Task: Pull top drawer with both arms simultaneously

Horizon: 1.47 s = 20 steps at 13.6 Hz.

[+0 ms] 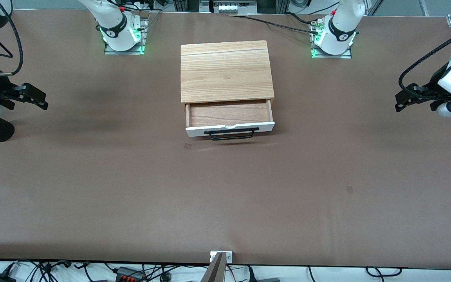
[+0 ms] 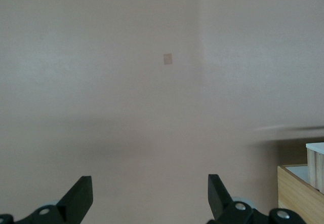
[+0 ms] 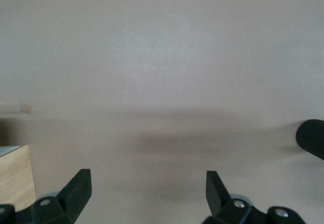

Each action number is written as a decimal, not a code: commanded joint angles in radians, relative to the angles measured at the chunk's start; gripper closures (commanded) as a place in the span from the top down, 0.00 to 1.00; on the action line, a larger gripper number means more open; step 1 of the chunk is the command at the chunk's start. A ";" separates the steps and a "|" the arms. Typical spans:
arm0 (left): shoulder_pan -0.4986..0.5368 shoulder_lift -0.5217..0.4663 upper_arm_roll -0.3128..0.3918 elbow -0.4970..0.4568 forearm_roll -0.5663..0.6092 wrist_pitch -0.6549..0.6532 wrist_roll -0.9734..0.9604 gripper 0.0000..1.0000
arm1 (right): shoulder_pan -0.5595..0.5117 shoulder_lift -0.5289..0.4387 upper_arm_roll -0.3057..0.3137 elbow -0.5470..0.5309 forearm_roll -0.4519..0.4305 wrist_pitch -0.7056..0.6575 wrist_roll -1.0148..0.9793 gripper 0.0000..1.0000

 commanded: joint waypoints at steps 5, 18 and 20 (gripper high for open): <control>-0.014 -0.037 0.025 -0.059 -0.037 0.032 -0.001 1.00 | -0.020 -0.018 0.010 -0.009 0.004 -0.022 -0.009 1.00; 0.003 -0.023 0.031 -0.013 -0.045 -0.028 0.007 1.00 | -0.012 -0.014 0.010 -0.015 0.004 -0.025 -0.003 1.00; 0.004 -0.023 0.031 -0.013 -0.050 -0.020 0.007 1.00 | -0.012 -0.017 0.010 -0.015 0.004 -0.028 -0.003 1.00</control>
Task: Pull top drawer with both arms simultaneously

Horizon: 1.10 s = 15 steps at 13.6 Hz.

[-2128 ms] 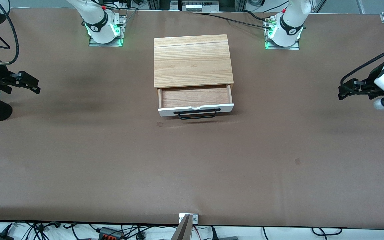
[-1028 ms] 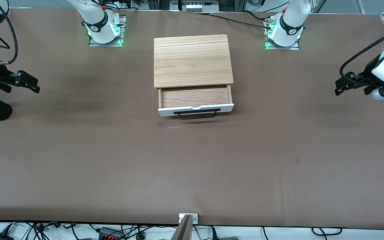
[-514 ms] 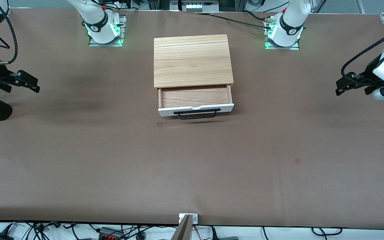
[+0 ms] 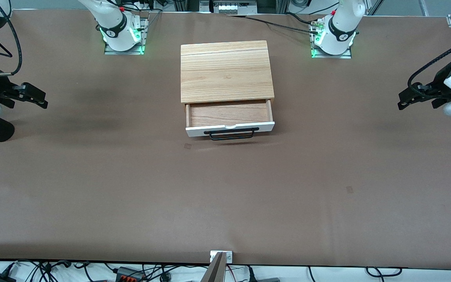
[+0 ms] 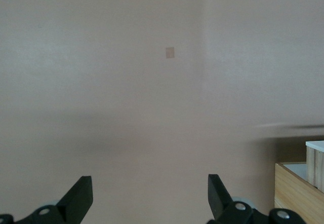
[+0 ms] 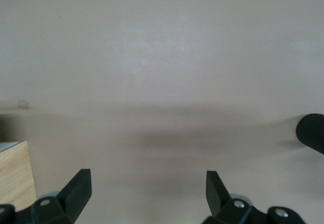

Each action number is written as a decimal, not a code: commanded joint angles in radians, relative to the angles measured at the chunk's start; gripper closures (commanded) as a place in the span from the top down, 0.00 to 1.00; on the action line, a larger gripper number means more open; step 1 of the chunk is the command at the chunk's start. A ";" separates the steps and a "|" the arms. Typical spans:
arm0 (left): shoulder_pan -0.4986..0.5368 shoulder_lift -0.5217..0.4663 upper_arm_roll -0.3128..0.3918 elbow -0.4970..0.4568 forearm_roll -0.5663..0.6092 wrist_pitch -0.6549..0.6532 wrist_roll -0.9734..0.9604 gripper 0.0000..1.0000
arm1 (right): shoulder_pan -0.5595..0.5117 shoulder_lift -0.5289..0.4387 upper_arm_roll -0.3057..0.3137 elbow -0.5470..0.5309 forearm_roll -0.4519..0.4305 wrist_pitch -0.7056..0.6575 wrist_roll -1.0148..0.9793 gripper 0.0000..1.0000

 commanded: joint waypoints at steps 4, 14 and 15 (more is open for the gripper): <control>0.001 -0.011 0.006 0.008 -0.034 -0.014 -0.013 1.00 | -0.006 -0.019 0.006 -0.009 0.006 -0.033 -0.002 1.00; 0.014 0.006 0.004 0.028 -0.039 -0.017 -0.009 1.00 | -0.003 -0.020 0.009 -0.004 0.003 -0.044 -0.008 1.00; 0.014 0.006 0.004 0.028 -0.051 -0.017 -0.009 1.00 | -0.005 -0.020 0.008 -0.004 0.003 -0.042 -0.008 1.00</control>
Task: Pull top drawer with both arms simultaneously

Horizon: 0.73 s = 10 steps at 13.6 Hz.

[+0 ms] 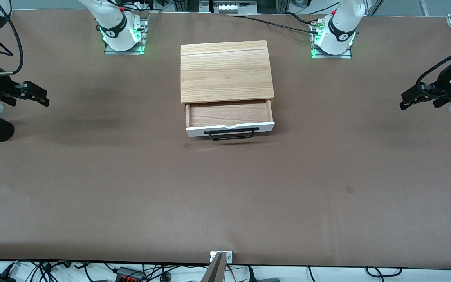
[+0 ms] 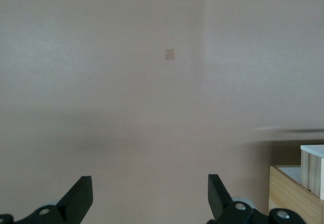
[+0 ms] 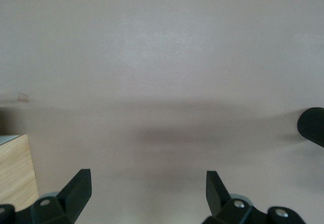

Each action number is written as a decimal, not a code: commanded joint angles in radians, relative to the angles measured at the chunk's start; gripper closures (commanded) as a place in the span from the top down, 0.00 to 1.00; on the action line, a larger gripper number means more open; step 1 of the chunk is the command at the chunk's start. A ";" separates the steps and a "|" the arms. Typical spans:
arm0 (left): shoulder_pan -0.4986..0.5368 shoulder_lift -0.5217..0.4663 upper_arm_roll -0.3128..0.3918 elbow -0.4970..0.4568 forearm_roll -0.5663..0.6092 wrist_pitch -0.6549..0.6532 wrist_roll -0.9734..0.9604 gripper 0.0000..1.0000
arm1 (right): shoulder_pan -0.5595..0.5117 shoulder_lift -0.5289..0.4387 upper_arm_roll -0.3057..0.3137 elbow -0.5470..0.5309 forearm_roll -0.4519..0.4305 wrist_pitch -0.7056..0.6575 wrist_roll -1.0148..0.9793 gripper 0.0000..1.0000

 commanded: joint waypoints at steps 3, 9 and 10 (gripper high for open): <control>0.004 0.006 0.000 0.022 -0.033 -0.019 -0.001 1.00 | -0.006 -0.020 0.007 -0.006 0.003 -0.015 -0.009 1.00; 0.004 0.013 0.000 0.024 -0.033 -0.019 0.008 1.00 | -0.004 -0.020 0.008 -0.008 0.003 -0.015 -0.006 1.00; 0.004 0.013 0.000 0.024 -0.033 -0.019 0.008 1.00 | -0.004 -0.020 0.008 -0.008 0.003 -0.015 -0.005 1.00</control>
